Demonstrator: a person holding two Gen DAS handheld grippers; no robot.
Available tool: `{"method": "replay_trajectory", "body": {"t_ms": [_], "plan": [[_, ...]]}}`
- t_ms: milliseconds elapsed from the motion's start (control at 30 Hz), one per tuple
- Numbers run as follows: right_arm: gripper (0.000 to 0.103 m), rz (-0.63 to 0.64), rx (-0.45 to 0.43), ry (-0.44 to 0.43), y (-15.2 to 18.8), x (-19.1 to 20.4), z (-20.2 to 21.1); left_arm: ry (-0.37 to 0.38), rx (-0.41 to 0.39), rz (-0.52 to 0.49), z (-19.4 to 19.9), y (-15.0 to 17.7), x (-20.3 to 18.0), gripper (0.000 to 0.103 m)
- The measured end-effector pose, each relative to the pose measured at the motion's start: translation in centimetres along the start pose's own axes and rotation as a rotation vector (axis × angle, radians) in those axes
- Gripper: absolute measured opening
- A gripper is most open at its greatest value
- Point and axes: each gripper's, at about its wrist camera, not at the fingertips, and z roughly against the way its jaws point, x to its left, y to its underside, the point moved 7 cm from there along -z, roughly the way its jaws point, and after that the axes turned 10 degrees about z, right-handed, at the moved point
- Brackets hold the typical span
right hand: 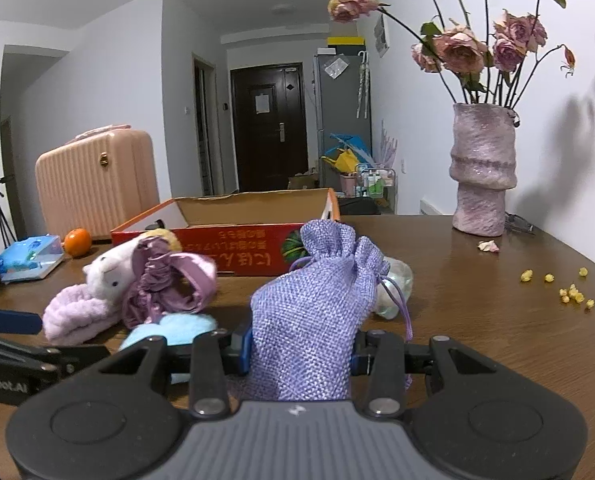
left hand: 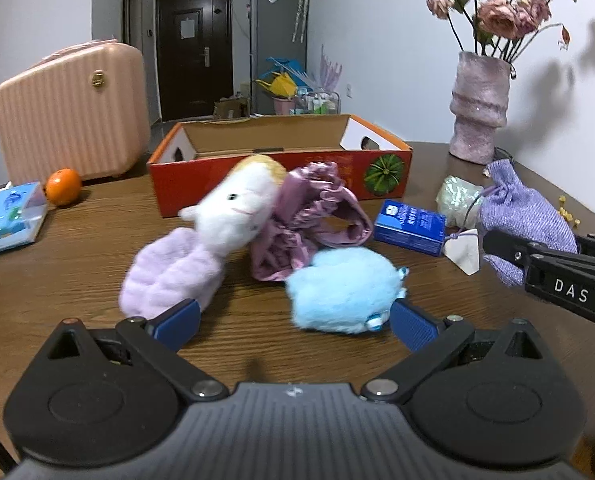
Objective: Organize soft objects
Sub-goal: 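Move the left tool to the light blue fluffy plush and close on it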
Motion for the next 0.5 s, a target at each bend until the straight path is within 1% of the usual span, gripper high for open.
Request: {"method": "replay_trajectory", "body": {"t_ms": [233, 400, 500], "plan": [[0.04, -0.005, 0.0, 0.028, 0.2, -1.9, -0.7, -0.001, 0.027, -0.003, -2.5, -0.4, -2.1, 0.103], [0.04, -0.024, 0.006, 0.043, 0.3, -3.0, -1.0, 0.008, 0.055, 0.032, -4.0, -0.7, -2.8, 0.103], [0.04, -0.039, 0.008, 0.043, 0.4, -3.3, -1.0, -0.009, 0.066, 0.042, -4.8, -0.9, -3.1, 0.103]]}}
